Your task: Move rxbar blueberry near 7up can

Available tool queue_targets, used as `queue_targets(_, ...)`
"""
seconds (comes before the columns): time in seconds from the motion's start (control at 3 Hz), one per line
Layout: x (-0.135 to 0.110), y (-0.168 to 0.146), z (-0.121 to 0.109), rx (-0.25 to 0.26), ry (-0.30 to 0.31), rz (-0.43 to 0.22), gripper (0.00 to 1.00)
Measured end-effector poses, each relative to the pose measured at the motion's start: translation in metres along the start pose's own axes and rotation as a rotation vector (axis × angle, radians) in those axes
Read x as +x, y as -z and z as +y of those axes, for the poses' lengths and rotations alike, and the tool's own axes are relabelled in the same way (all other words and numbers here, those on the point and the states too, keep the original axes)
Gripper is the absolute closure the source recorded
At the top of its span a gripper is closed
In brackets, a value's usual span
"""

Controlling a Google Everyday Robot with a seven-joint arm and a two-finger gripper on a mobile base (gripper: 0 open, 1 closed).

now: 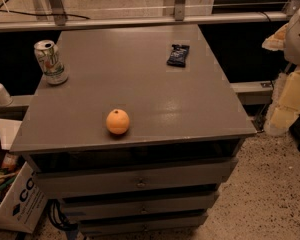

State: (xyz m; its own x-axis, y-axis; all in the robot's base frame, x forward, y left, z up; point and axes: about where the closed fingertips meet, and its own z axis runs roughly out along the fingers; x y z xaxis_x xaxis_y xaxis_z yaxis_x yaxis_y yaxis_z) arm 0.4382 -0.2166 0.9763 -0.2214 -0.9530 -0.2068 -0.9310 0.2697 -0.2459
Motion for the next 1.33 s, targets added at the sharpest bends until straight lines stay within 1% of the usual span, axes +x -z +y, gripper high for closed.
queue_targets(0.33, 0.000, 0.000, 0.000, 0.000, 0.000, 0.000, 0.00)
queue_targets(0.67, 0.002, -0.008, -0.006, 0.012, -0.023, -0.026, 0.00)
queue_targets(1.0, 0.000, -0.022, -0.027, 0.049, -0.107, -0.126, 0.00)
queue_targets(1.33, -0.014, -0.038, -0.060, 0.103, -0.165, -0.225, 0.00)
